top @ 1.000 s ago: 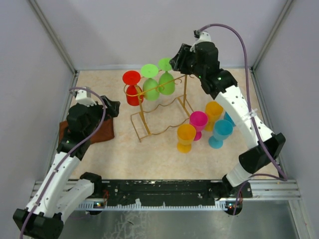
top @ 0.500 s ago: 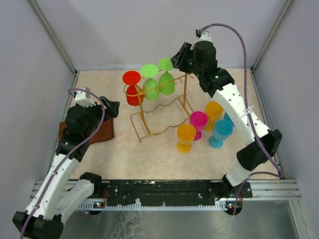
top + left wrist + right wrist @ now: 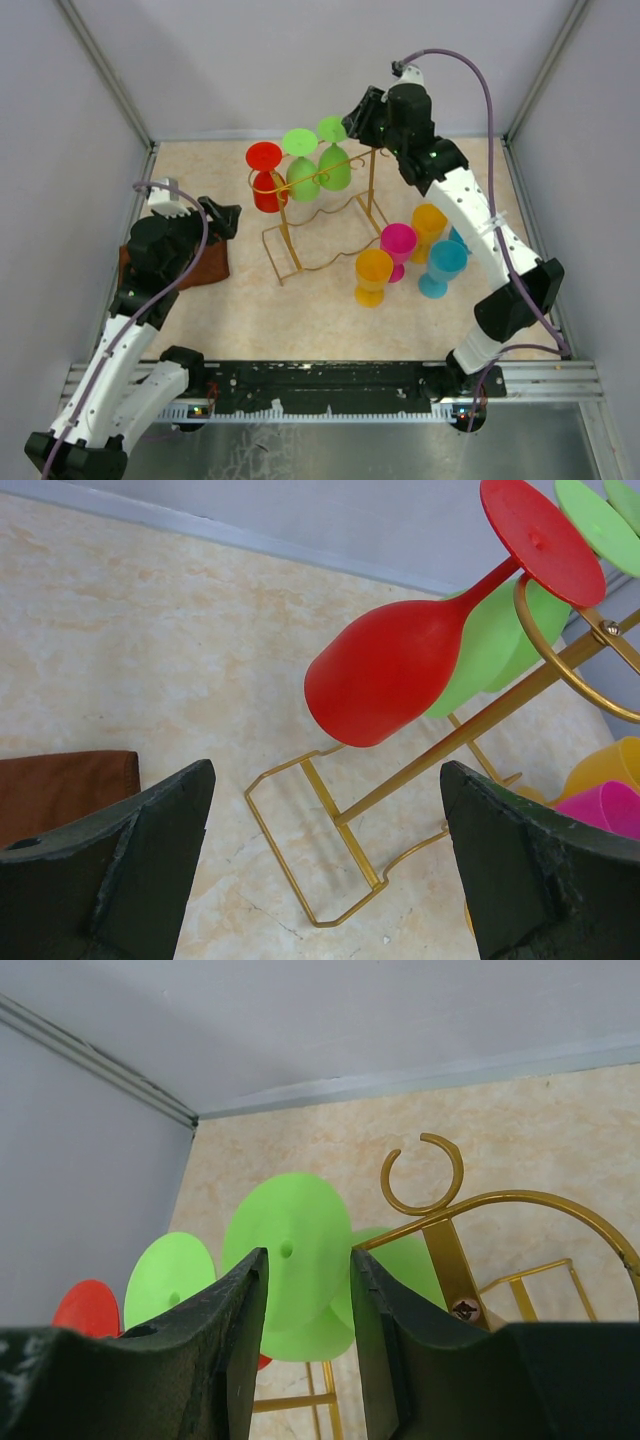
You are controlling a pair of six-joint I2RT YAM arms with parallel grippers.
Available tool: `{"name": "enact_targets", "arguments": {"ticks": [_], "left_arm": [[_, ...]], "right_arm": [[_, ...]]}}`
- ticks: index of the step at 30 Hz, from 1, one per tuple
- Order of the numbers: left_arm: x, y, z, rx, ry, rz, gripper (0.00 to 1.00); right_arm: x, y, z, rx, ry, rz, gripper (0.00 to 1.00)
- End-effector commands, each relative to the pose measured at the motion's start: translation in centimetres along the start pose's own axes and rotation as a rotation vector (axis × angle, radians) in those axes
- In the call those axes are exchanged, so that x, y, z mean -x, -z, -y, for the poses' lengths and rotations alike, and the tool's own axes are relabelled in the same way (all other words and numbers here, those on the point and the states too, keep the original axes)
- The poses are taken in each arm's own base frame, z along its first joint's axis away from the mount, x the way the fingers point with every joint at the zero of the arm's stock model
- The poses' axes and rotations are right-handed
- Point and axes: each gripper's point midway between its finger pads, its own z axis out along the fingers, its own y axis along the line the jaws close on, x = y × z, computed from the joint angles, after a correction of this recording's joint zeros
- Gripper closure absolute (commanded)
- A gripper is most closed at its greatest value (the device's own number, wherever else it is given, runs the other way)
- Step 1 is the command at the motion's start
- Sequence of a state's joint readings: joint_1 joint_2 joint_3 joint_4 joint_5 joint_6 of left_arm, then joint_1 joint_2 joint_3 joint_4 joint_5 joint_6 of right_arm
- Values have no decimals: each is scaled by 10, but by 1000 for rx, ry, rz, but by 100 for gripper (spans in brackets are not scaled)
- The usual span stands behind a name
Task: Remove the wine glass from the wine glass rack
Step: Pick up the wine glass from the wine rack.
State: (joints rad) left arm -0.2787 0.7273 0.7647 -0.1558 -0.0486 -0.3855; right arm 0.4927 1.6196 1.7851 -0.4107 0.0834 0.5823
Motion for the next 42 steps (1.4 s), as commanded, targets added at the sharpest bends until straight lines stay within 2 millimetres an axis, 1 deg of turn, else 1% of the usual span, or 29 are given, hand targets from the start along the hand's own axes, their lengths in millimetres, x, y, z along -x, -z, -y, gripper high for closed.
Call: {"name": "enact_targets", "arguments": {"ticks": [1, 11, 15, 19, 26, 31, 35, 38, 42], "left_arm": [[5, 3, 9, -56, 8, 33, 1], [6, 6, 12, -75, 8, 41, 1], [5, 6, 11, -74, 9, 39, 1], [4, 5, 11, -74, 11, 35, 1], [4, 5, 12, -76, 11, 35, 1], [4, 6, 12, -75, 11, 33, 1], [1, 6, 11, -75, 10, 27, 1], [2, 6, 12, -81, 11, 26, 1], [1, 6, 13, -88, 11, 23, 1]], "right_arm": [[13, -2, -2, 12, -19, 57, 61], [3, -10, -2, 14, -35, 23, 62], [1, -10, 0, 8, -41, 17, 61], [-1, -10, -1, 13, -40, 7, 63], [-1, -11, -3, 20, -55, 9, 64], [-2, -11, -3, 22, -70, 6, 68], [-4, -11, -3, 22, -78, 4, 69], [-6, -11, -1, 20, -84, 4, 73], [-9, -11, 1, 18, -96, 8, 76]]}}
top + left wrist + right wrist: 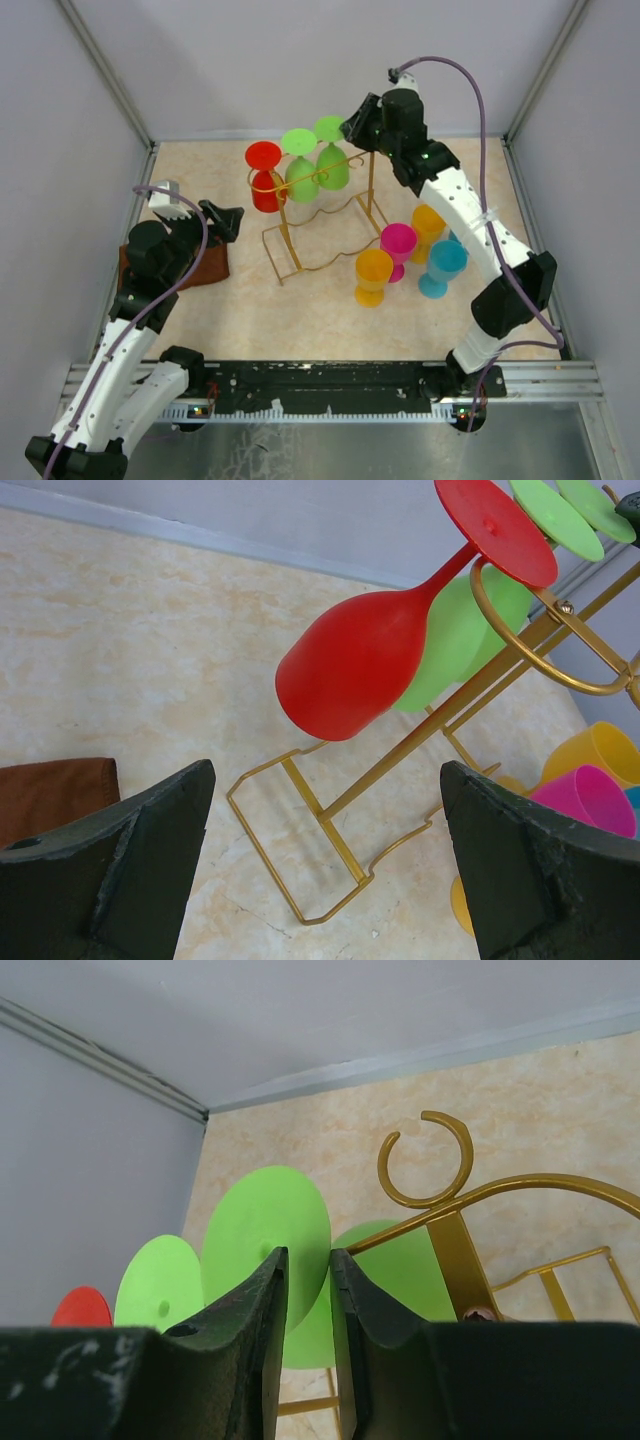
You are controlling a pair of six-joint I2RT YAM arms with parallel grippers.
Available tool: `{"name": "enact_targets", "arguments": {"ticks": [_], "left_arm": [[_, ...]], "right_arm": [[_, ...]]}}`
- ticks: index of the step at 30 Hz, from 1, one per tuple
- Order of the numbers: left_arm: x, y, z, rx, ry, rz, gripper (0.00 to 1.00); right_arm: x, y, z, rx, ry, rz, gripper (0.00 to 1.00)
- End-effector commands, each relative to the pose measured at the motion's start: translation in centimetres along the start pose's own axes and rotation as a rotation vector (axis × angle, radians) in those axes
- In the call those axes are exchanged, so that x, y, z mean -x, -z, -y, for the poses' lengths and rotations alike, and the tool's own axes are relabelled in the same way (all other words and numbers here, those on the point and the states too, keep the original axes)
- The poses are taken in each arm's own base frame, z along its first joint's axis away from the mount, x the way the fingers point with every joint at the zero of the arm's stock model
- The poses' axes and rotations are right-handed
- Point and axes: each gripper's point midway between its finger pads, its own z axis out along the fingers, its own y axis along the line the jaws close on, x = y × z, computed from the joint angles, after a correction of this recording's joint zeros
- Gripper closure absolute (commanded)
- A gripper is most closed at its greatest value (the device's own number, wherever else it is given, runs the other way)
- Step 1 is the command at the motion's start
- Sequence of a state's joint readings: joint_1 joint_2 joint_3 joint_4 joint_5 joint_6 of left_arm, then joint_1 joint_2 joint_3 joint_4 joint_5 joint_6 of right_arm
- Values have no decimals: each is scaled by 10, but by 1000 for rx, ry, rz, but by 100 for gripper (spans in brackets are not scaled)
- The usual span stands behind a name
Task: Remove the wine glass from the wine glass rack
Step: Pick up the wine glass from the wine rack.
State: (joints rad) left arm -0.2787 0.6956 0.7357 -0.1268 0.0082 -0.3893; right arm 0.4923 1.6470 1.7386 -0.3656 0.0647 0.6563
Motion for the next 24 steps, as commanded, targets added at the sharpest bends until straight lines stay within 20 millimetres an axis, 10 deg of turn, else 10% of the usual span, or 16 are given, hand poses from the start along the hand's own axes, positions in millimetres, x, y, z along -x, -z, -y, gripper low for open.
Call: {"name": "enact_targets", "arguments": {"ticks": [1, 24], "left_arm": [[4, 0, 4, -24, 5, 15, 1], [6, -1, 5, -24, -2, 15, 1]], "right_arm": [[11, 6, -4, 22, -29, 43, 77], [39, 20, -13, 94, -220, 183, 100]]}}
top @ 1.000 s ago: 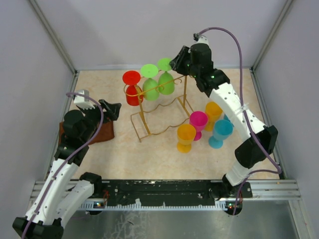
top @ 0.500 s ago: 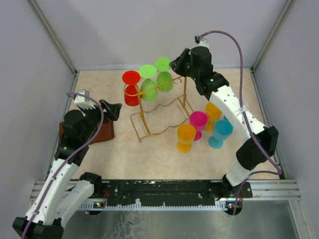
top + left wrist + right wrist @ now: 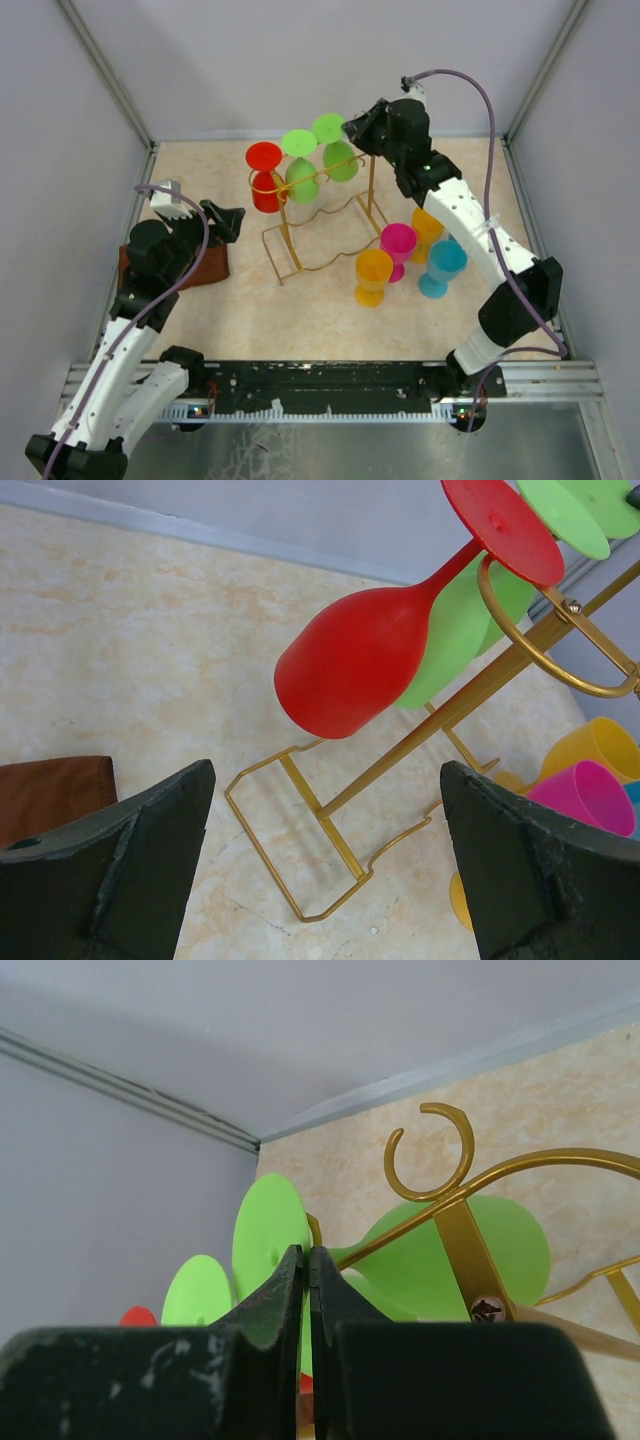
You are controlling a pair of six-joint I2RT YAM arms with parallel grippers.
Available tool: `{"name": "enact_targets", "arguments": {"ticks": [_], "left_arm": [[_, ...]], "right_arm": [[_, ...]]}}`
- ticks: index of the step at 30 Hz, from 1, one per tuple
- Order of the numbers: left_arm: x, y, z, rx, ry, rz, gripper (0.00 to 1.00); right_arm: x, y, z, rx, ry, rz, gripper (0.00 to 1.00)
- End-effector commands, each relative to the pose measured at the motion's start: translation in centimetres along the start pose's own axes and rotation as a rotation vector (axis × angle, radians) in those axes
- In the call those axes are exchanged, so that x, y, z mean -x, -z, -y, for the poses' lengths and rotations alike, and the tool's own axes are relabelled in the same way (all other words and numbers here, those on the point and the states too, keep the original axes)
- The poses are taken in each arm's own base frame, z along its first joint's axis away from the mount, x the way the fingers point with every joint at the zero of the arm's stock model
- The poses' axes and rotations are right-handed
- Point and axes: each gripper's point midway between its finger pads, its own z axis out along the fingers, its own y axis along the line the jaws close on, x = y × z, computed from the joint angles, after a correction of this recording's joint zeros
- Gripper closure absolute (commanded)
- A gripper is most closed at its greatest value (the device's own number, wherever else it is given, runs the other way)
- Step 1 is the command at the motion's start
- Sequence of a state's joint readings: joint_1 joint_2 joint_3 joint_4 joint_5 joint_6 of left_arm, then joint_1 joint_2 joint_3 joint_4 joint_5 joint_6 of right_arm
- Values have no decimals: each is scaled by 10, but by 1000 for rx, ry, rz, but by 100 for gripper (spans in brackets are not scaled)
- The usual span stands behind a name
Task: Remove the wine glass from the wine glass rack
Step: Pick up the wine glass from the wine rack.
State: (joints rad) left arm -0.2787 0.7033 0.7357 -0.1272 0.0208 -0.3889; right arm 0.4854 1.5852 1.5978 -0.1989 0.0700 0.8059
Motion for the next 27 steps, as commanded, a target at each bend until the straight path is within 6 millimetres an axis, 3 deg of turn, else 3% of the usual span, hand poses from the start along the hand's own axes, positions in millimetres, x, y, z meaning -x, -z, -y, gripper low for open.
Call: {"name": "enact_targets", "arguments": {"ticks": [1, 9, 27], "left_arm": [[9, 0, 3, -14, -1, 29, 1], [8, 1, 3, -9, 14, 28, 1], [6, 3, 2, -4, 30, 27, 1]], "right_arm": [[36, 14, -17, 56, -75, 115, 100], [51, 17, -24, 89, -143, 164, 100], [56, 2, -36, 150, -242, 149, 100]]}}
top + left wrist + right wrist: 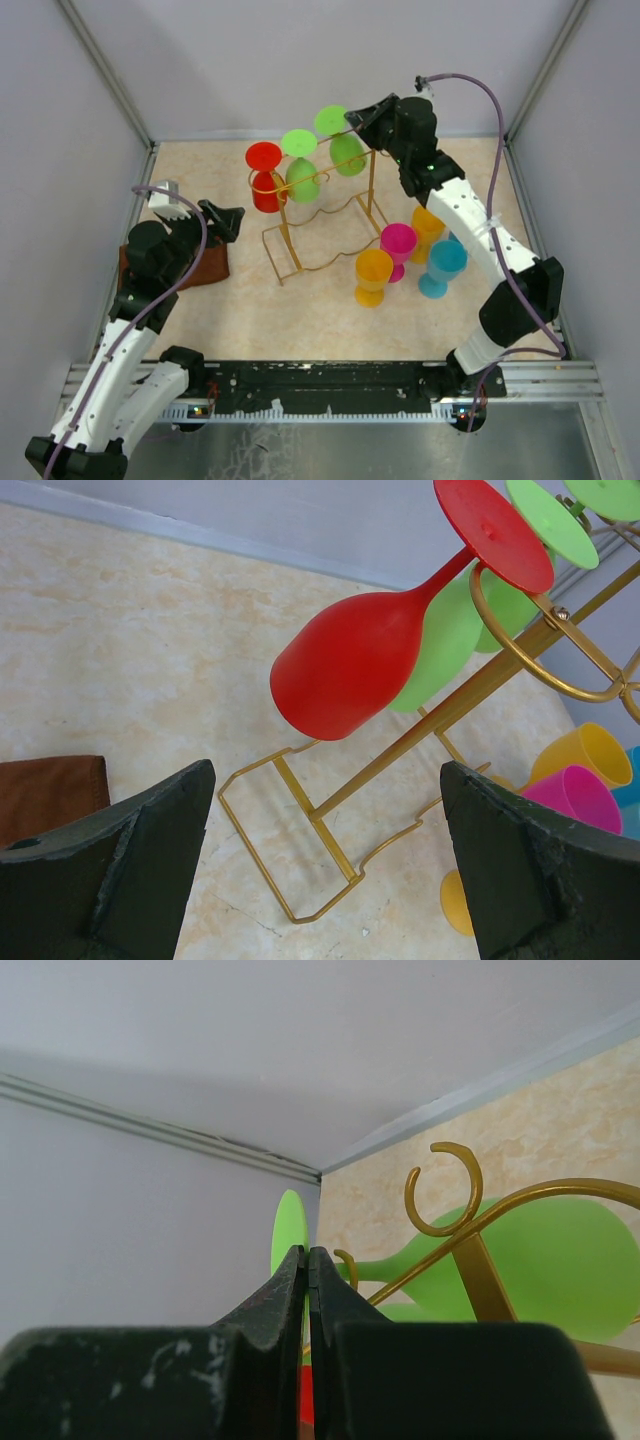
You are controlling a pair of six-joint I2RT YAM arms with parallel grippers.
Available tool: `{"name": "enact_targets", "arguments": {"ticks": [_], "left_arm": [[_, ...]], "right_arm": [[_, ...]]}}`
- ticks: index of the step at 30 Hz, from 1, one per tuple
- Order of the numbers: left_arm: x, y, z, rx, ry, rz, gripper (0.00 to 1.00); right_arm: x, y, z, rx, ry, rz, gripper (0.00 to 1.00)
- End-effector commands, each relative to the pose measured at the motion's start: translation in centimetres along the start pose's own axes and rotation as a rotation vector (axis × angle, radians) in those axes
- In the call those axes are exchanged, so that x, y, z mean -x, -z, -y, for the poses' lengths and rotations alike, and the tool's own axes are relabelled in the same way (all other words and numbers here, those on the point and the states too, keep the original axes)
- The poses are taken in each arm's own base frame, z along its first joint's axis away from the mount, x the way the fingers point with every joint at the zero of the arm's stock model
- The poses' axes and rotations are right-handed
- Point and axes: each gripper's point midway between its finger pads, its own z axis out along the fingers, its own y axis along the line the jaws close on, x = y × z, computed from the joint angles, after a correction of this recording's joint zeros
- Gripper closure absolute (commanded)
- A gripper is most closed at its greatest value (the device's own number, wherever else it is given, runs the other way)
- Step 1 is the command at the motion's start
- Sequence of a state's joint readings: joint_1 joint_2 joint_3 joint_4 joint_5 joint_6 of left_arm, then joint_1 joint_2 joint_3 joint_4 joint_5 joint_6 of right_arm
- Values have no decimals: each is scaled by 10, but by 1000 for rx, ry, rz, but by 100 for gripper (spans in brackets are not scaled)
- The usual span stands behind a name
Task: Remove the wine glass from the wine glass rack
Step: Pick up the wine glass from the wine rack.
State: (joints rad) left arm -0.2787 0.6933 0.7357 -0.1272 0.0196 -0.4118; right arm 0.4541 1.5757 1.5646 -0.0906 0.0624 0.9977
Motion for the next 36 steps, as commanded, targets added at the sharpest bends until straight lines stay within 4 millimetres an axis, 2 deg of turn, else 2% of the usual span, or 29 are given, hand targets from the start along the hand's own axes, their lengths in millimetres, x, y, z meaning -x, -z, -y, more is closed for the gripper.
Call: {"name": "enact_targets", "arguments": {"ticks": [1, 11, 14, 15, 19, 25, 29, 33, 36], "left_arm": [[4, 1, 0, -1, 7, 19, 1], [3, 1, -1, 3, 6, 19, 1], [4, 1, -1, 0, 6, 22, 1], [3, 1, -1, 2, 6, 21, 1], [3, 1, -2, 4, 6, 19, 1], [4, 1, -1, 2, 6, 22, 1], [3, 2, -2, 4, 6, 19, 1], [5, 3, -1, 3, 6, 25, 1], [6, 4, -1, 5, 4, 28, 1]], "right_arm": [[28, -1, -33, 104, -48, 66, 100], [23, -13, -36, 119, -68, 37, 100], [27, -12, -45, 139, -69, 40, 100], [20, -23, -35, 117, -71, 25, 100], [23, -28, -35, 113, -71, 41, 100], [39, -35, -36, 121, -57, 83, 100], [54, -37, -45, 154, -30, 98, 100], [81, -35, -53, 178, 1, 149, 100], [103, -29, -52, 176, 3, 189, 100]]}}
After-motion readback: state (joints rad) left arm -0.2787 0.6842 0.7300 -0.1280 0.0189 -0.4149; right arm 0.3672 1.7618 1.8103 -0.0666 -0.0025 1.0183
